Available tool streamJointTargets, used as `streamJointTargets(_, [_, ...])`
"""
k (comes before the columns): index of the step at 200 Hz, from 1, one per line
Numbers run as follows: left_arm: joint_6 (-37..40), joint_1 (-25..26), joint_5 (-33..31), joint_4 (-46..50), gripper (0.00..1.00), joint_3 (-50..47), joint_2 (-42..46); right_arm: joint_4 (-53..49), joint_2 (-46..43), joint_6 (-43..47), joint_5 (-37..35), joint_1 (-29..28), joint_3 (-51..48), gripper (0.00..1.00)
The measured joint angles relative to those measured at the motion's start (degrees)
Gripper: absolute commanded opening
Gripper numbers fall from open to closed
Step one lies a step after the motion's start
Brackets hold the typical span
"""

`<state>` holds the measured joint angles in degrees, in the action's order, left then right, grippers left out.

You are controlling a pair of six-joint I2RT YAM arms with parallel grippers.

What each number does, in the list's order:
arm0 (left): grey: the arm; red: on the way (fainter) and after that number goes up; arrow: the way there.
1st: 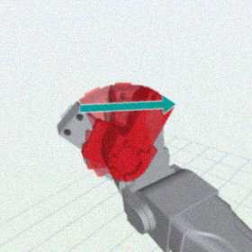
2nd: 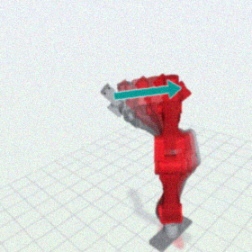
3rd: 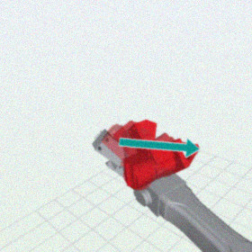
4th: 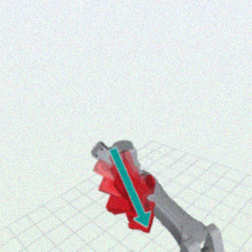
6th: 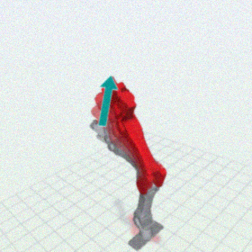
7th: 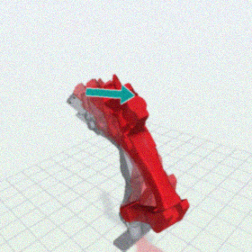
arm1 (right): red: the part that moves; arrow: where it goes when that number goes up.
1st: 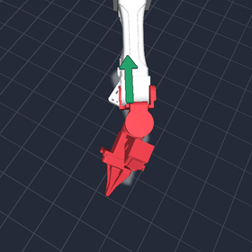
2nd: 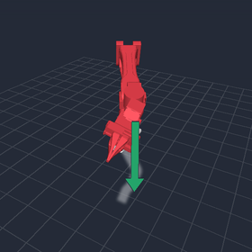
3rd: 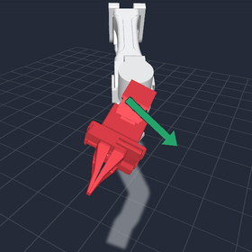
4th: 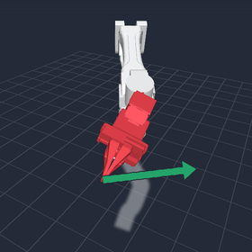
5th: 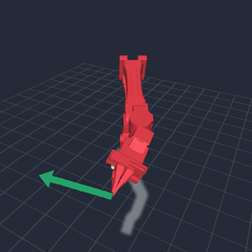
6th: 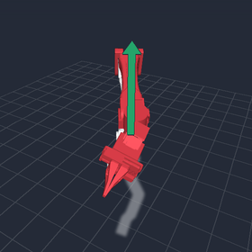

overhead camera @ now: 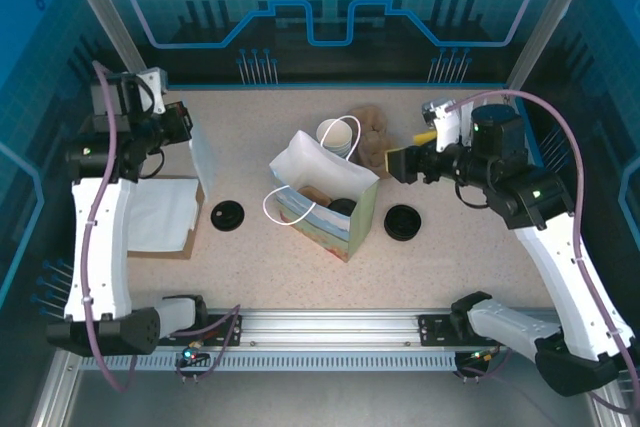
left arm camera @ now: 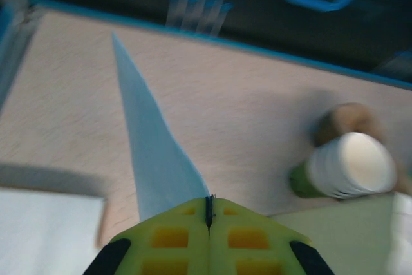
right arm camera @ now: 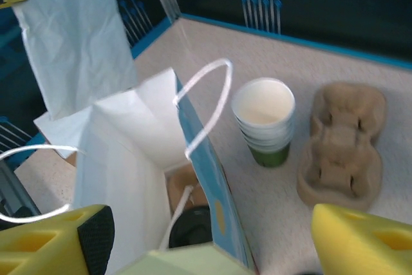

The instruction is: Pack the takeout coffee

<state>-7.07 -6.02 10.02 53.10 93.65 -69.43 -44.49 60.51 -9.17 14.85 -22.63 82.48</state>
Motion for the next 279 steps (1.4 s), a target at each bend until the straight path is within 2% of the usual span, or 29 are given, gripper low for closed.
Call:
streamJointTargets(32, [1.22,0.72,15.08,-3.15,0.0,4.26,0.48,3.48,5.62,5.95,1.99,-6.67,6.73,1.0])
streamJointTargets(67, [1.07,3.45,29.88,-6.88,0.0,9.77,-0.98,5.81,14.12,13.81,3.67,-15.23,16.76,1.0])
streamJointTargets(121, [1.33,8.59,44.15,-8.92,0.0,15.76,-3.76,7.32,27.34,19.82,5.25,-19.41,29.83,1.0])
streamJointTargets(175, [2.91,10.67,50.9,-9.27,0.0,17.59,-5.49,9.97,32.5,21.24,8.98,-20.28,33.46,1.0])
streamJointTargets(236, [4.81,13.18,53.33,-9.22,0.0,18.27,-6.29,14.93,32.59,20.15,14.93,-21.97,33.46,0.99])
streamJointTargets(256, [5.51,13.84,53.48,-9.22,0.0,18.4,-6.67,15.67,32.98,19.85,15.85,-22.62,33.46,0.91])
streamJointTargets(279, [5.77,14.51,53.48,-9.2,0.0,18.43,-7.04,15.91,33.75,19.1,16.76,-22.84,33.46,0.74])
